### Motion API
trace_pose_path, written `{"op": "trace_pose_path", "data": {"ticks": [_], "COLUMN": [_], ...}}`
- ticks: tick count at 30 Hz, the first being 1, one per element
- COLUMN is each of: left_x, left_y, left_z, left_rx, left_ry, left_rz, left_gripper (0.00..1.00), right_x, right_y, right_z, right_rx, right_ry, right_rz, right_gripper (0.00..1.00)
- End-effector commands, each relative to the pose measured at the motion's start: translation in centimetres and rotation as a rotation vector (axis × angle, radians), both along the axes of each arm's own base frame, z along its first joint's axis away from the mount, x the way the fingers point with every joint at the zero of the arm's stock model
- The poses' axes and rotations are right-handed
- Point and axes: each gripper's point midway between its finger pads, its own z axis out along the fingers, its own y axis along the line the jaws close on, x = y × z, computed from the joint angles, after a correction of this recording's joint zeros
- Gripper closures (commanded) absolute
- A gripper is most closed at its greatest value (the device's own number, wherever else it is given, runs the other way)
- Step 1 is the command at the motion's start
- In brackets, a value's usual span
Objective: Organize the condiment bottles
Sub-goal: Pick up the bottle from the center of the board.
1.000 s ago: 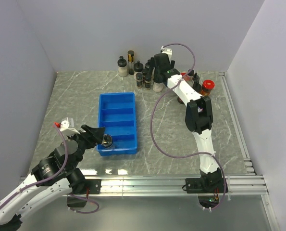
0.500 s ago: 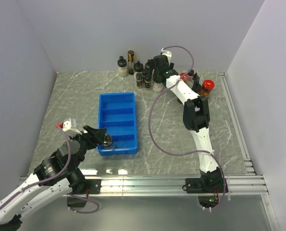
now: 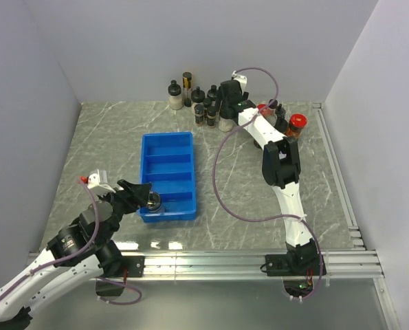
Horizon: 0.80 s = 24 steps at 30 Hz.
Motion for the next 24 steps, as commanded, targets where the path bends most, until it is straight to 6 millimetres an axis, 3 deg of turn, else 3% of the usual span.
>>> {"op": "trace_pose_path", "data": {"ticks": [1,12,17,21,22,24], "left_x": [-0.1,-0.2,-0.4,-0.6,-0.6,-0.6], "left_y": [-0.1,0.1,0.3,0.6,0.6,0.8], "left_z": [0.0,0.1,0.3,0.7,0.7,0.9], "left_rx": [-0.011,-0.016,-0.028,-0.042,-0.040,-0.040], "left_ry": [-0.003,-0.006,-0.005,-0.015,-0.015,-0.019], "left_rz": [-0.005,-0.005,-0.001,0.001,0.002,0.007], "left_gripper": [0.24,0.24,0.24,0.25,0.24,0.24], "right_x": [-0.3,-1.6,-2.8,-5.4,-6.0,-7.8], "right_y": [-0.7,-1.7,-1.9,-2.5,-2.6,-2.6], "right_z": [-0.4,-0.3,0.0,2.2,2.6,4.1], "right_rx": [0.004,-0.008,-0.021,-0.018,-0.017,0.007], "right_ry": [0.007,0.027,0.041,0.021,0.021,0.019], "right_rz": [-0.025,-0.045,-0.045,-0.042,-0.039,-0.022], "right_gripper": [0.24,0.38,0.63,0.85,0.97,1.00]}}
